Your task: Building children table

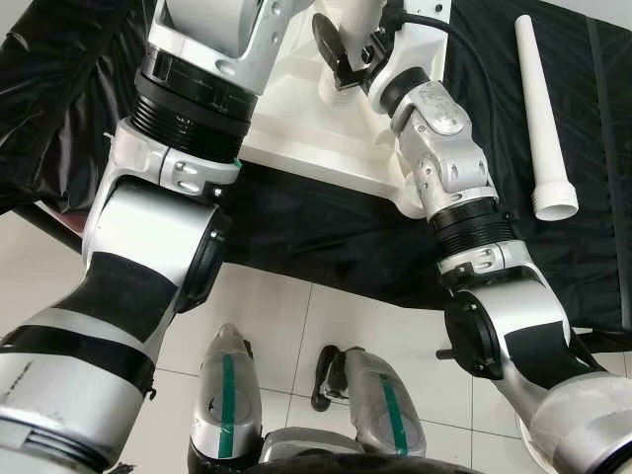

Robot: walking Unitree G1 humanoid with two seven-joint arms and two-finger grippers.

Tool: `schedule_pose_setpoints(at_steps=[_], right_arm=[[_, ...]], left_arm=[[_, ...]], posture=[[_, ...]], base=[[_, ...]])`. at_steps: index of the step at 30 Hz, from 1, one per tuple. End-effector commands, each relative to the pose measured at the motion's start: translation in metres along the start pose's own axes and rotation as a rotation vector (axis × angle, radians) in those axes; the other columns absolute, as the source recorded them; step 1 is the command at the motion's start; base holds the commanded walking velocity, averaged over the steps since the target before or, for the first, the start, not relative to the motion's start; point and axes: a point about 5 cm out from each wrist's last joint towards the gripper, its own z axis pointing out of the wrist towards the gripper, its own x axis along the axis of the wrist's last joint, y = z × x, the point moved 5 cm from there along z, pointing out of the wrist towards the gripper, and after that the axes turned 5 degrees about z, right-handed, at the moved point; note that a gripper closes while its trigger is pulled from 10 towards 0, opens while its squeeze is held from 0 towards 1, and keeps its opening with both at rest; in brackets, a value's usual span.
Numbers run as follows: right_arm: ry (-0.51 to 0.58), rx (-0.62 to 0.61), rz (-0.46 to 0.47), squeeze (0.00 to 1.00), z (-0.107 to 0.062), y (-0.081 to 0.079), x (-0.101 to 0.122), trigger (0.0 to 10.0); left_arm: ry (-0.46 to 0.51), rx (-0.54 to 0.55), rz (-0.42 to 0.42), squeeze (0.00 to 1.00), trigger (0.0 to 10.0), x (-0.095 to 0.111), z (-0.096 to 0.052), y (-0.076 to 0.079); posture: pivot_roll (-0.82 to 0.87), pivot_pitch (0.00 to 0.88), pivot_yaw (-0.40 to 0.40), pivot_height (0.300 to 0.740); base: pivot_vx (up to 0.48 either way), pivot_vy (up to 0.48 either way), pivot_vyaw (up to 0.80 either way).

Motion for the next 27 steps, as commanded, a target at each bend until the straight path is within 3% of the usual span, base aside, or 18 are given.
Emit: schedule_pose_setpoints(at_steps=[1, 2, 23, 24, 26, 27], right_arm=[[0.009, -0.008, -0.015, 0.00, 0.001, 0.003, 0.003, 2.4], [0.012, 0.003, -0.009, 0.00, 0.002, 0.001, 0.003, 0.0], [0.054, 0.014, -0.015, 0.00, 0.005, 0.001, 0.008, 0.0], [0.060, 0.015, -0.007, 0.00, 0.005, 0.000, 0.010, 10.0], [0.062, 0.006, 0.002, 0.00, 0.005, 0.001, 0.011, 10.0], [0.065, -0.014, 0.018, 0.00, 0.006, 0.004, 0.012, 10.0]], left_arm=[[0.019, 0.031, 0.013, 0.00, 10.0, 0.010, 0.001, 0.000], [0.019, 0.033, 0.015, 0.00, 10.0, 0.011, 0.001, 0.000], [0.015, 0.012, 0.048, 0.00, 10.0, 0.009, 0.001, 0.005], [0.039, -0.012, 0.031, 1.00, 10.0, 0.012, 0.000, 0.008], [0.068, -0.037, 0.010, 1.00, 10.0, 0.015, -0.001, 0.011], [0.105, -0.072, -0.040, 1.00, 10.0, 0.020, -0.003, 0.015]], posture=[[0.13, 0.024, -0.062, 0.740], [0.13, 0.025, -0.061, 0.740], [0.13, 0.040, -0.056, 0.740], [0.13, 0.043, -0.058, 0.740], [0.13, 0.045, -0.059, 0.740], [0.13, 0.048, -0.059, 0.740]], base=[[0.000, 0.000, 0.00], [0.000, 0.000, 0.00], [0.000, 0.000, 0.00], [0.000, 0.000, 0.00], [0.000, 0.000, 0.00], [0.000, 0.000, 0.00]])
